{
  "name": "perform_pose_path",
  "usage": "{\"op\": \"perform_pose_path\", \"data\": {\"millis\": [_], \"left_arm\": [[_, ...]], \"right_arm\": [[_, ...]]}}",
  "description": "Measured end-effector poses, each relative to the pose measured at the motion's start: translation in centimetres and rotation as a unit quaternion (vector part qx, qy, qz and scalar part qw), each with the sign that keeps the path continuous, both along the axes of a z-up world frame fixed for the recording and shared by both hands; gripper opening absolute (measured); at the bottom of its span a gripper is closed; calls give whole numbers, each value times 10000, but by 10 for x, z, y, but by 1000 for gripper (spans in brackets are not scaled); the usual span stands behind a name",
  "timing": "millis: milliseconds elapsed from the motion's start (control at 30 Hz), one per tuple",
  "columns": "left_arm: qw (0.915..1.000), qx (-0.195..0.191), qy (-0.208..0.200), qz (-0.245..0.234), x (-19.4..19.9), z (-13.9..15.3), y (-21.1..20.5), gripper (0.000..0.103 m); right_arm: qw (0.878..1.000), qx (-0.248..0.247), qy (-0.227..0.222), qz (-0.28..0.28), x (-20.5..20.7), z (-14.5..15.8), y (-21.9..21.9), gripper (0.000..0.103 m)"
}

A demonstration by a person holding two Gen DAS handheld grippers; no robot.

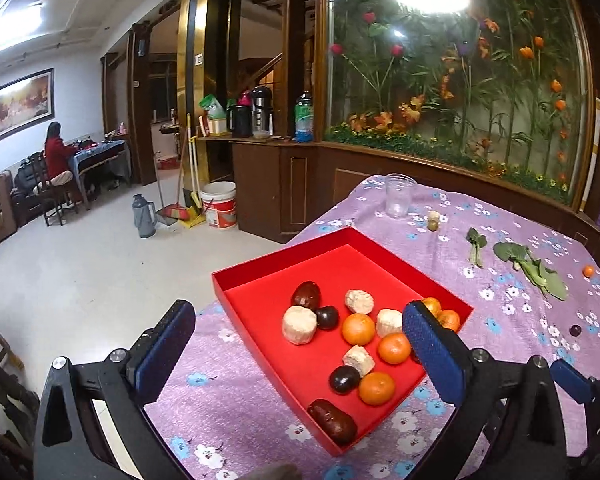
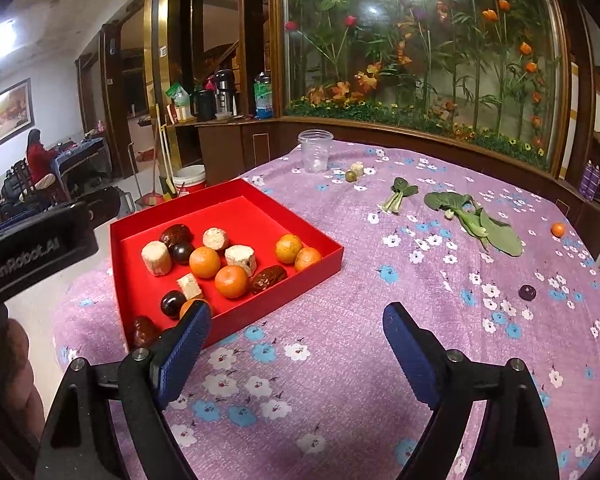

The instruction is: Organize fruits

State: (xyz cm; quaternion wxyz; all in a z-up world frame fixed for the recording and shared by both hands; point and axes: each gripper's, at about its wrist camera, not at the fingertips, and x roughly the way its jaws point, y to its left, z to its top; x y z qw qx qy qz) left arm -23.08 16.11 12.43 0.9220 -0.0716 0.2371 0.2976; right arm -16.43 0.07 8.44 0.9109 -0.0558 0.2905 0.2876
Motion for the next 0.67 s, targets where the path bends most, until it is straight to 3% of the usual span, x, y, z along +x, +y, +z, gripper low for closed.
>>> {"op": "perform_pose_path", "data": {"millis": [267, 500, 667], "left_arm": [[9993, 301, 220, 81, 1, -6, -6, 103], [9993, 176, 339, 23, 0, -10, -1, 103], [9982, -173, 496, -306, 2, -6, 0, 103]], "right_arm": [[9995, -207, -40, 243, -14, -6, 17, 92], [9991, -231, -38, 349, -18, -8, 23, 92], [9991, -112, 34, 401, -14, -4, 22, 92]]}}
